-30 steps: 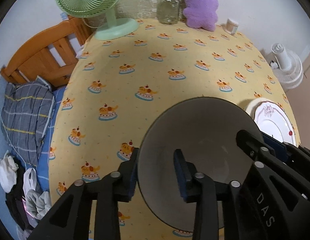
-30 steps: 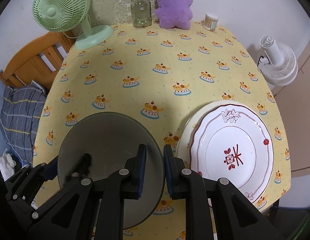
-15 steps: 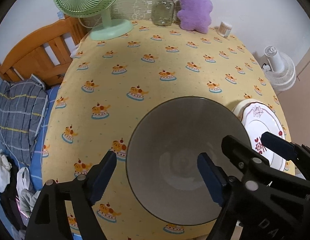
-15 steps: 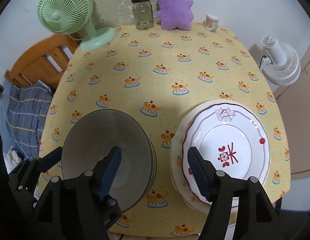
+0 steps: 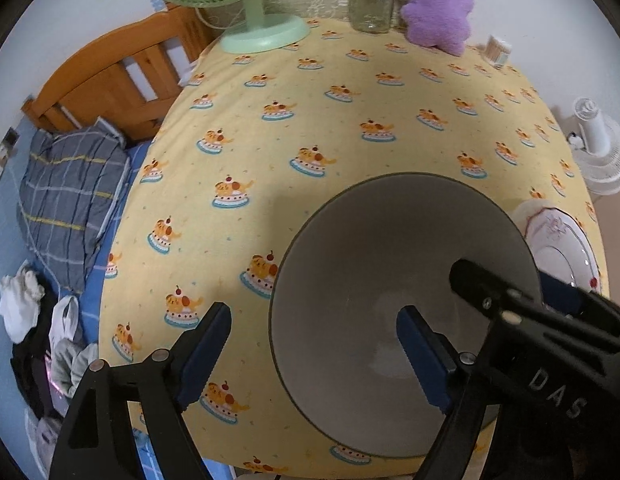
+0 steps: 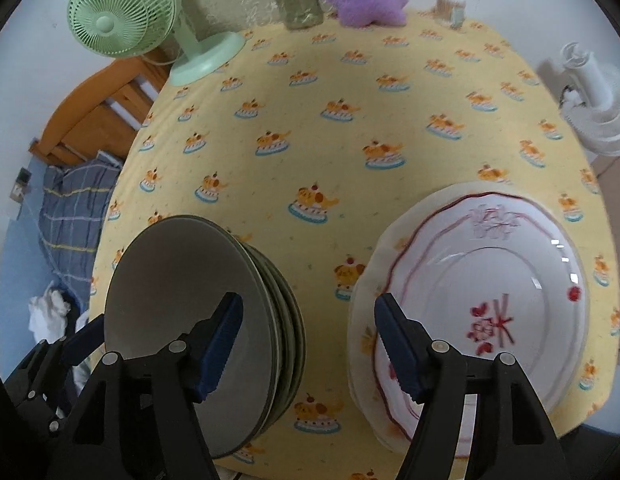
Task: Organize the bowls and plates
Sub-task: 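Lower the bowl into the nested bowls and open both grippers, then grip the rim of the three nested bowls with both grippers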
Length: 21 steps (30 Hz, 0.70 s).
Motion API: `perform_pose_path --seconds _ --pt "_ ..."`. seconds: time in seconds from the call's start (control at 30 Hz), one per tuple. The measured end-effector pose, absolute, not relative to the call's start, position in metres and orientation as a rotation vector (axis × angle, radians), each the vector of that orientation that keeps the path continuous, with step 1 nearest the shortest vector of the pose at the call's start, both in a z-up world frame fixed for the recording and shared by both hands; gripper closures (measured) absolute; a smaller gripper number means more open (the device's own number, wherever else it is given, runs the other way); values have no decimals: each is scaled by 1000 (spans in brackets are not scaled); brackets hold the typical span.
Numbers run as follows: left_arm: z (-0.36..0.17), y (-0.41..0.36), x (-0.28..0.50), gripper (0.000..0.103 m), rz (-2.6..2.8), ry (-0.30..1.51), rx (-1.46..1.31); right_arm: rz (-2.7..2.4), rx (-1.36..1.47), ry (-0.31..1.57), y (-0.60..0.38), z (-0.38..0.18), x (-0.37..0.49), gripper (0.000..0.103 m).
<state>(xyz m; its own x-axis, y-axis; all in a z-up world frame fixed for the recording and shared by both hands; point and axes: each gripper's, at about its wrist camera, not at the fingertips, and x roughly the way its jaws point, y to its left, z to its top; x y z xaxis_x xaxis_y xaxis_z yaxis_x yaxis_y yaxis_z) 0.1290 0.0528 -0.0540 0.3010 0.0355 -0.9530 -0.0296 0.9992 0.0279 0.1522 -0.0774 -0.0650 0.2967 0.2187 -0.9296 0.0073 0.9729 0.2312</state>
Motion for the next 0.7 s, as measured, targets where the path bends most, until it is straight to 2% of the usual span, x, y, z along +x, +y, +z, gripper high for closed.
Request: perform_pose_path --seconds 0.1,0.37,0.7 --pt "-57 54 129 17 82 1284 1 193 197 1288 -70 -71 158 38" --pt "-70 58 132 17 73 1321 1 226 188 1338 -56 -84 160 65" --pt "-80 67 139 18 -143 1293 -22 116 199 1323 -50 -81 153 65"
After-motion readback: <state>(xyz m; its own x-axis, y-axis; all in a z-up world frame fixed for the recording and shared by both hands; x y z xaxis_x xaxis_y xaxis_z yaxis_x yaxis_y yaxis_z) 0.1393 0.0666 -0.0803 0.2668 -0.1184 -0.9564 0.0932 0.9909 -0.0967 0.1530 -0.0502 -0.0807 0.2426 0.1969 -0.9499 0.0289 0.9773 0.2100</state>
